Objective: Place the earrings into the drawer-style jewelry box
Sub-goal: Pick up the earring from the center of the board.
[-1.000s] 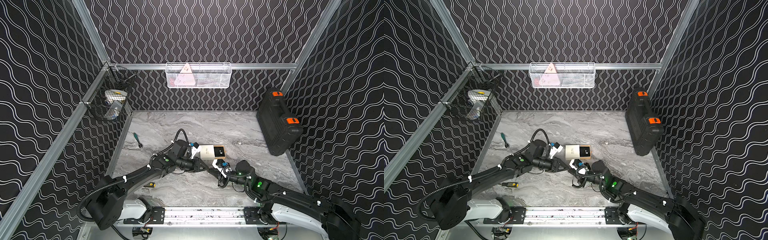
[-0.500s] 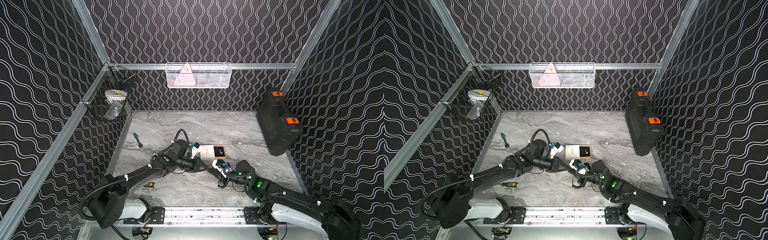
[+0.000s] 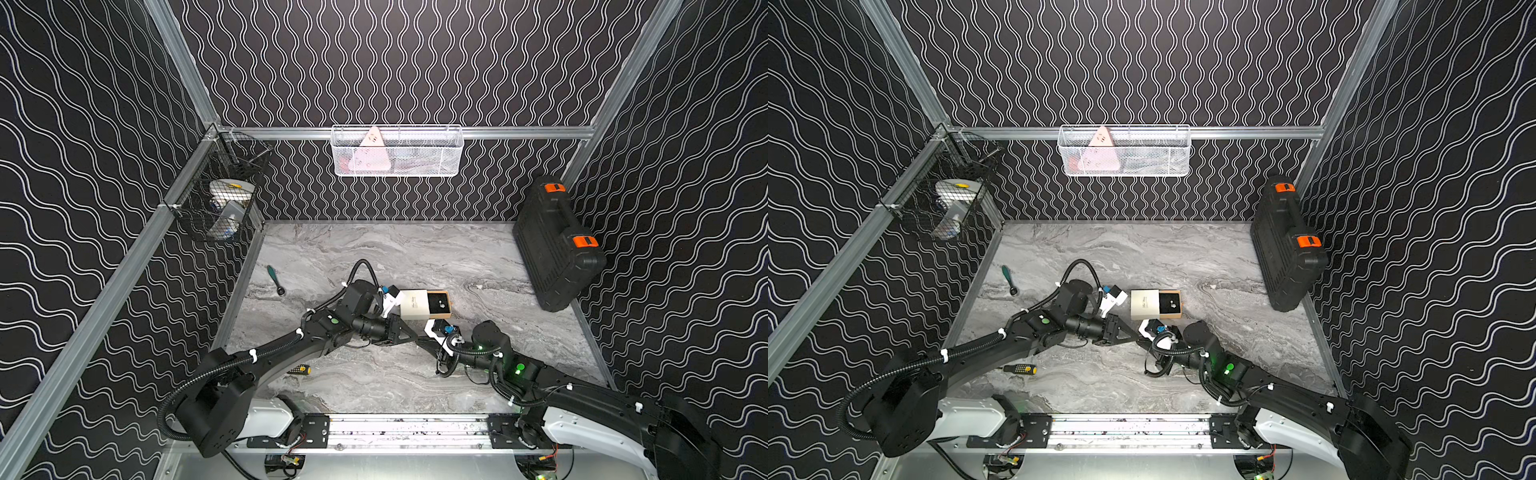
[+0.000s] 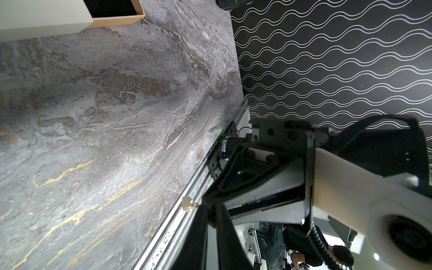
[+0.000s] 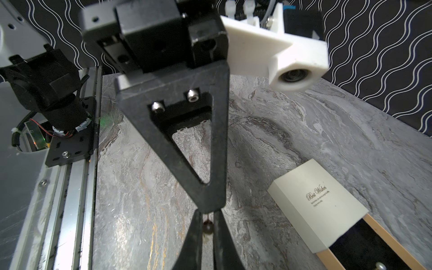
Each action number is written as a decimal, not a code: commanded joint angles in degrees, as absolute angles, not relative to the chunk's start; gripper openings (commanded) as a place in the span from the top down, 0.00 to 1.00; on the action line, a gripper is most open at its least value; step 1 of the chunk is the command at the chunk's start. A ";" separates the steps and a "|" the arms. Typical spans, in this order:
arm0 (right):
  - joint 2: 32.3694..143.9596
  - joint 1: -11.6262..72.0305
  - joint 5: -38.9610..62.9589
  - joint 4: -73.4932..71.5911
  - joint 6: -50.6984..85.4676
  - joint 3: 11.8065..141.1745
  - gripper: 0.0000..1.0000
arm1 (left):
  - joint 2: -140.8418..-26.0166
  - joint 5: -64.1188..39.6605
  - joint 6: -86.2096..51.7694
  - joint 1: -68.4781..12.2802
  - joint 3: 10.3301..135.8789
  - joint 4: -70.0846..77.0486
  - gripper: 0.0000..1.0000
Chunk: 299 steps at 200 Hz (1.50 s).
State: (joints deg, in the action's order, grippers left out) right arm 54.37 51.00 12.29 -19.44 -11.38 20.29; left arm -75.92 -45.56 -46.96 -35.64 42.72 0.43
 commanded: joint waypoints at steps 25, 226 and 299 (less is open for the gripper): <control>53.87 51.07 11.73 -21.58 -12.20 20.59 0.90 | -75.99 -47.18 -48.43 -35.68 42.28 1.32 0.90; 45.52 41.02 17.87 -7.24 32.25 29.33 0.60 | -73.77 -42.55 -50.48 -34.76 39.32 18.08 0.97; 55.81 23.20 49.90 -49.96 57.07 22.59 0.69 | -70.81 -40.18 -54.93 -33.84 37.30 33.46 1.00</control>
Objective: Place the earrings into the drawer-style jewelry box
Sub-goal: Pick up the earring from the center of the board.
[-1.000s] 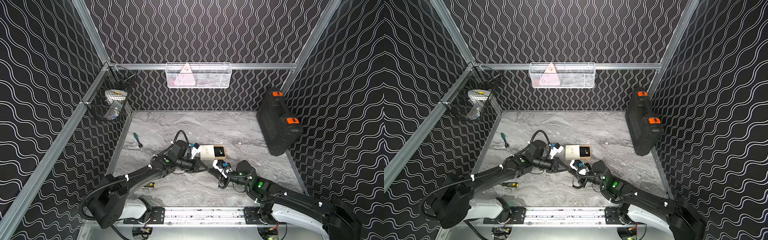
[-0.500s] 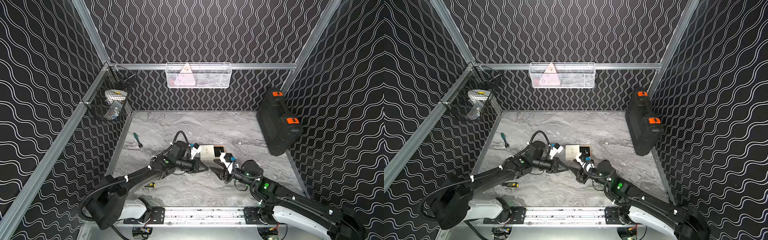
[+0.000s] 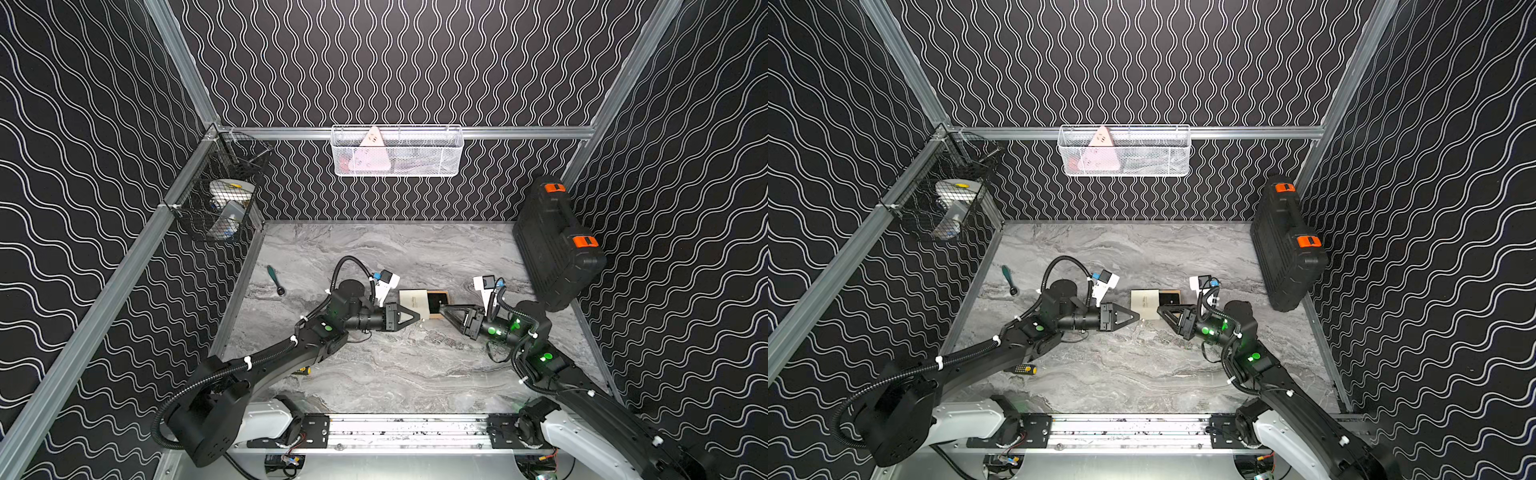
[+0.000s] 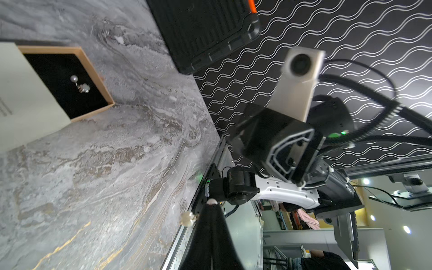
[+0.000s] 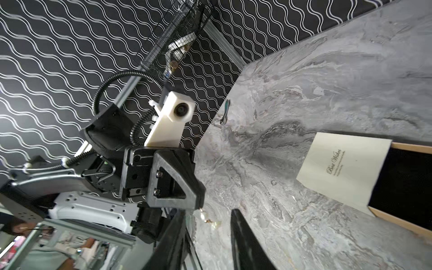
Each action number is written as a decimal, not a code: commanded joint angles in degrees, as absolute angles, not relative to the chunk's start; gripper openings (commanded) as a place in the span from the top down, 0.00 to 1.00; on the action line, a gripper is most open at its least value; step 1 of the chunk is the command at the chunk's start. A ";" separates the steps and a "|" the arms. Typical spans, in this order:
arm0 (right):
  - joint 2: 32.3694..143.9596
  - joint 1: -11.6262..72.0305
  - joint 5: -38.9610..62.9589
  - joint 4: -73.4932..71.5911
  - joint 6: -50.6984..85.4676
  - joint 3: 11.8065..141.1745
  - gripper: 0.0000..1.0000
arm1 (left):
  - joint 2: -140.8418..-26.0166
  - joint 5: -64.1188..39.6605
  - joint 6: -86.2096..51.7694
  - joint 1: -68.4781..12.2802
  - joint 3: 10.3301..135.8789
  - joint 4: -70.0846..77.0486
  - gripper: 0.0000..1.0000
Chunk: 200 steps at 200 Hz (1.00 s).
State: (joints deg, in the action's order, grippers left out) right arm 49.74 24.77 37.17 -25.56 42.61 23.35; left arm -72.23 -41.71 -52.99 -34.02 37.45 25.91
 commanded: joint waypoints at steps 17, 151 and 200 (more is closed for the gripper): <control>63.27 23.19 52.99 -65.29 64.67 22.20 0.69 | -69.56 -38.63 -54.21 -33.83 37.35 33.28 1.00; 64.78 23.13 53.91 -67.05 59.92 21.69 0.62 | -69.17 -38.94 -55.69 -33.66 38.74 34.19 1.00; 66.89 24.76 53.79 -64.78 58.01 22.92 0.61 | -69.15 -39.11 -56.56 -33.66 38.62 35.51 1.00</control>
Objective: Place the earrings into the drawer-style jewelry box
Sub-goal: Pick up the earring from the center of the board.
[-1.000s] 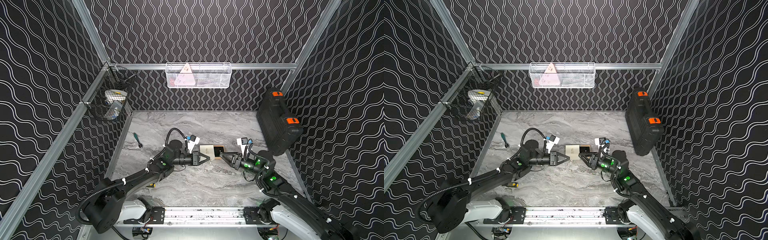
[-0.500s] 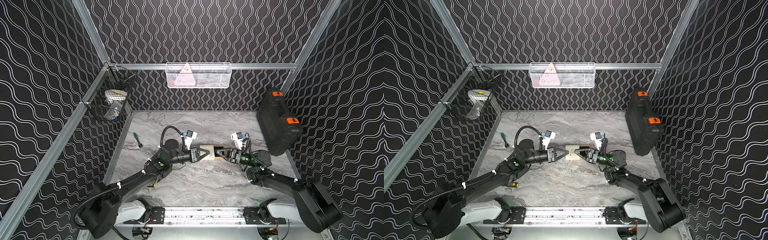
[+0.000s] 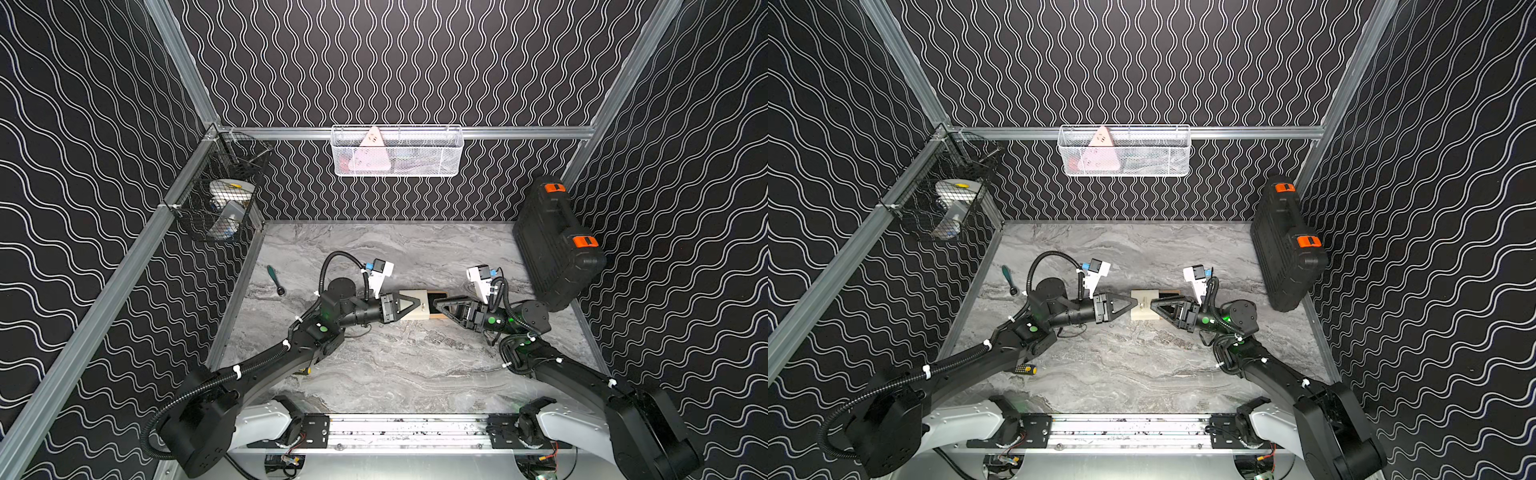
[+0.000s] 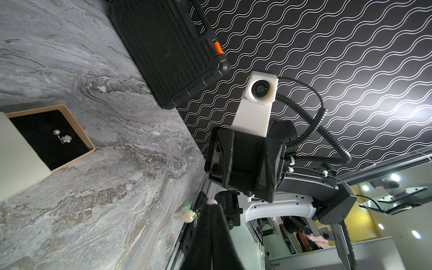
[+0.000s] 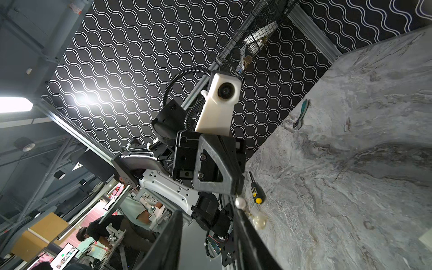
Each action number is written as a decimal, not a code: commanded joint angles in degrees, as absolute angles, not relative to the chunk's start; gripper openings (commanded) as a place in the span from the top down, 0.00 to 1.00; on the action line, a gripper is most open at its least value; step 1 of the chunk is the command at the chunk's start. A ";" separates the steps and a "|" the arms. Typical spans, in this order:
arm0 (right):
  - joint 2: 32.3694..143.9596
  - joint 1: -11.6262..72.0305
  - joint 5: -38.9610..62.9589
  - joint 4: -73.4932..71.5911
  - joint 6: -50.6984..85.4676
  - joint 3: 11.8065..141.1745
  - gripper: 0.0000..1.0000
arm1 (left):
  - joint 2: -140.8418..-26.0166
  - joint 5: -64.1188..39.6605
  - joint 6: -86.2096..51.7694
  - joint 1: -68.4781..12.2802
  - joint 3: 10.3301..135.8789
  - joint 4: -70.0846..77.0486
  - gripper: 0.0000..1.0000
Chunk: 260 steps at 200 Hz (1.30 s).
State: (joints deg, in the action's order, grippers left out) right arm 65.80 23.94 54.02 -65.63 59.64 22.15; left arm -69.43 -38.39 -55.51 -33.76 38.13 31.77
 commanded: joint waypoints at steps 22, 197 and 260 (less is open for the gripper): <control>68.04 25.14 53.95 -65.90 58.26 23.03 0.62 | -69.00 -39.34 -56.66 -33.67 38.72 35.59 1.00; 71.85 27.85 53.88 -70.62 58.97 24.25 0.70 | -70.05 -39.94 -57.56 -33.68 37.89 36.97 1.00; 72.67 27.88 53.27 -71.94 59.36 24.32 0.72 | -69.88 -40.21 -57.97 -33.66 37.62 37.66 1.00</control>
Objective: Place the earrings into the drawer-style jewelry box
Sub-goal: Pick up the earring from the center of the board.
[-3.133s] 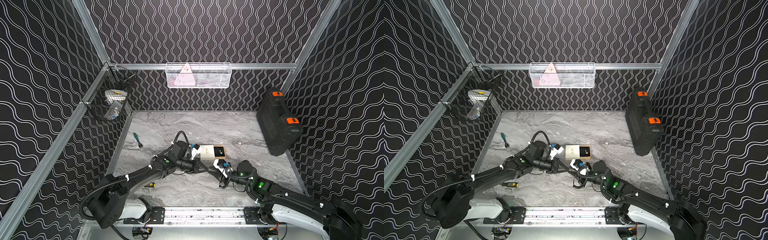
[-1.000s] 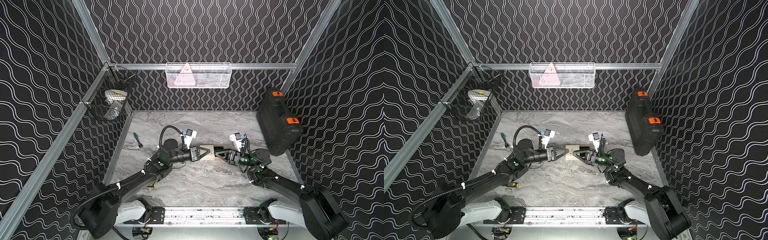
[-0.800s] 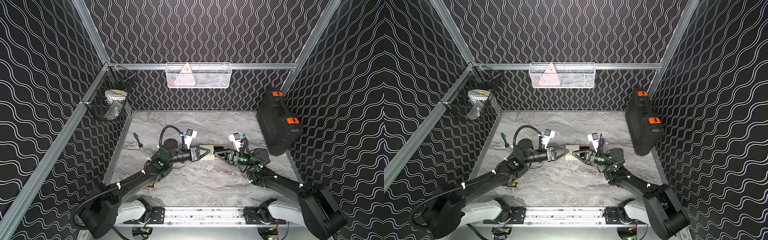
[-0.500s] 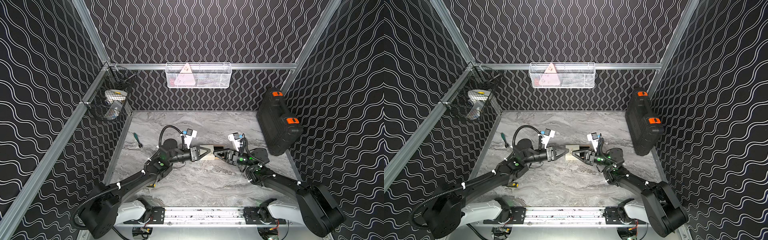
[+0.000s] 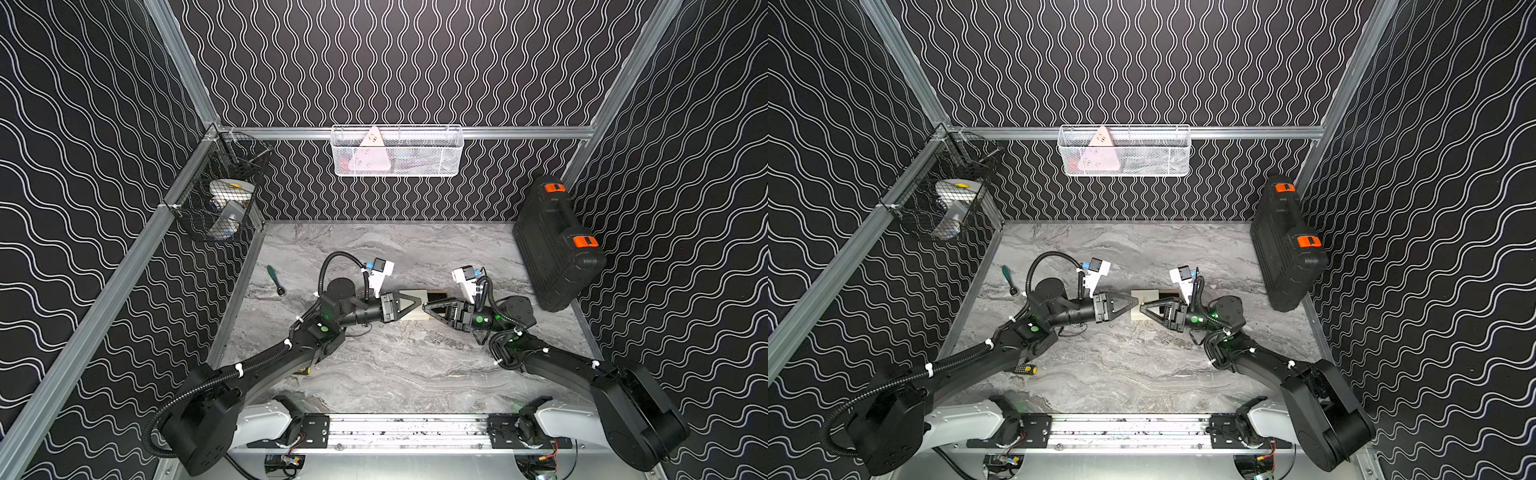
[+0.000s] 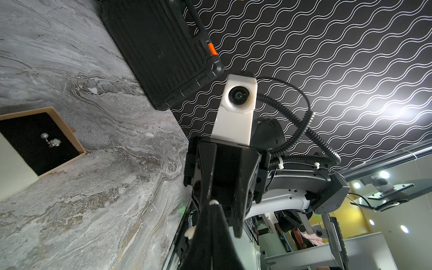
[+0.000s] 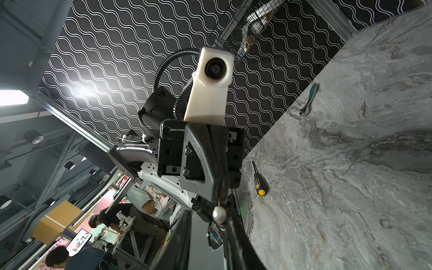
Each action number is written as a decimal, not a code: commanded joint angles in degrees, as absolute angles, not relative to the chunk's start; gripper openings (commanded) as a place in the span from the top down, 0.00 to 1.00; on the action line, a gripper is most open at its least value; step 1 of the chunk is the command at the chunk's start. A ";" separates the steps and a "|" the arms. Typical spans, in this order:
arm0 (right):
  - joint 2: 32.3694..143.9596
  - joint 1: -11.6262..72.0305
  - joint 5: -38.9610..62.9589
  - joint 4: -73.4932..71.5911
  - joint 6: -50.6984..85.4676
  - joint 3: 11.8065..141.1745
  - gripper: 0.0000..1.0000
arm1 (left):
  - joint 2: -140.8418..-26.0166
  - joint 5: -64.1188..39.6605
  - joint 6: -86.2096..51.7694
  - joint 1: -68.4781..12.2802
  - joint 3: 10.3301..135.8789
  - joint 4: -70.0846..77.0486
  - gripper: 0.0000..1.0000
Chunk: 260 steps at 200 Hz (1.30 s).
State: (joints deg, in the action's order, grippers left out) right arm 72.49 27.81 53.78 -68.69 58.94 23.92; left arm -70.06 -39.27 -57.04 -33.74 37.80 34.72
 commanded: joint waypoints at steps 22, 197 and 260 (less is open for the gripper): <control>72.26 27.88 52.66 -71.09 58.80 24.35 0.72 | -69.61 -40.17 -57.80 -33.67 37.52 37.30 1.00; 72.72 27.80 52.12 -71.28 58.51 24.53 0.78 | -68.91 -40.15 -57.92 -33.66 37.34 37.42 1.00; 72.86 27.86 52.03 -71.43 58.63 24.61 0.80 | -68.56 -40.07 -57.59 -33.68 37.35 36.96 1.00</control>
State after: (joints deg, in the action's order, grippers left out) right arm 72.88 27.83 52.36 -69.06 58.89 24.23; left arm -69.08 -39.42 -57.06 -33.74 37.43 34.74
